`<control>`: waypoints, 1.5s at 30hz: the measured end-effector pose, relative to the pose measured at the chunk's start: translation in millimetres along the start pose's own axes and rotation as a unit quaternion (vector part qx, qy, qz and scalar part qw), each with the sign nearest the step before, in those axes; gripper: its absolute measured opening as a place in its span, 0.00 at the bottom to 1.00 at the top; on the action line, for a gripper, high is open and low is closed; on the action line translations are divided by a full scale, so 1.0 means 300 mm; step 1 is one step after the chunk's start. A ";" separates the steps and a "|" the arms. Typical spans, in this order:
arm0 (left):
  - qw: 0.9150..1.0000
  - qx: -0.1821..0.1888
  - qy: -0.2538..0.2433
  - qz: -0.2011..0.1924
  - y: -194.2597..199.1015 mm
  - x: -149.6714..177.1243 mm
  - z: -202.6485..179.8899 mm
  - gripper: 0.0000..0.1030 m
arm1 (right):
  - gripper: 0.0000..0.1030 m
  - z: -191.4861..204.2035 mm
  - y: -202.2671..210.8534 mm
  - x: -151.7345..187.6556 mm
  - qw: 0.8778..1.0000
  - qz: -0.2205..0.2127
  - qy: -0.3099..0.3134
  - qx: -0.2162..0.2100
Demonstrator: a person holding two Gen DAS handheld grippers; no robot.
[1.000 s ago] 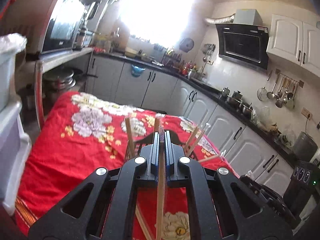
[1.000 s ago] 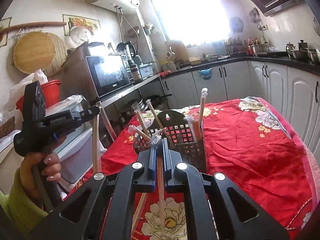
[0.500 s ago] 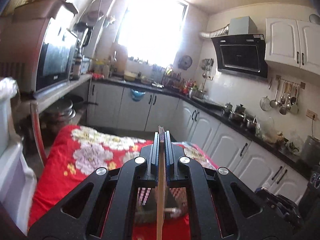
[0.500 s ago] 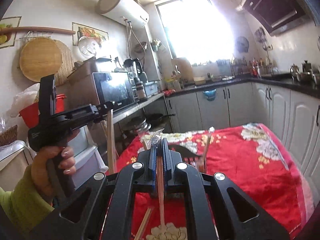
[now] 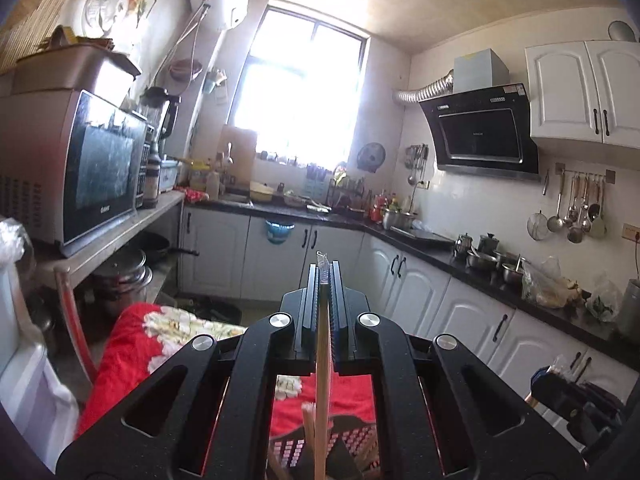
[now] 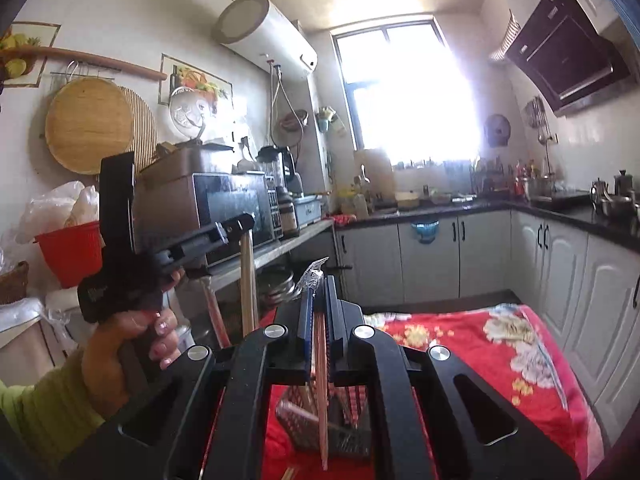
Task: Organize utensils
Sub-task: 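Lift both held chopstick pairs up over the green basket, then lower the left tool's chopsticks into the basket and open it while the right tool releases its own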
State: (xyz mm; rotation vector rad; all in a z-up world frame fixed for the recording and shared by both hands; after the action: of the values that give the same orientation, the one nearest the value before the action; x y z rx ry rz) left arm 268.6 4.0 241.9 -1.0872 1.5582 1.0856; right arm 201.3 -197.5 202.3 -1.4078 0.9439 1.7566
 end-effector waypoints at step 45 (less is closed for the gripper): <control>0.999 -0.020 0.008 -0.040 -0.194 0.265 0.075 0.02 | 0.05 -0.060 -0.297 0.157 0.999 -0.022 0.029 0.027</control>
State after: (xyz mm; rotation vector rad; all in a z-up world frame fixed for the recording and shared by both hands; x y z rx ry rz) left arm 314.0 0.5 151.7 -1.1786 1.4985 1.0593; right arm 277.9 -165.1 142.7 -1.4414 0.9764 1.6546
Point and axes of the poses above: each gripper's, at about its wrist camera, not at the fingertips, and y roughly against the way its jaws point, z to its left, x to its underside, the point moved 3 cm from there along -y, roughly the way its jaws point, and after that the axes turned 2 degrees about z, right-handed, at the moved point
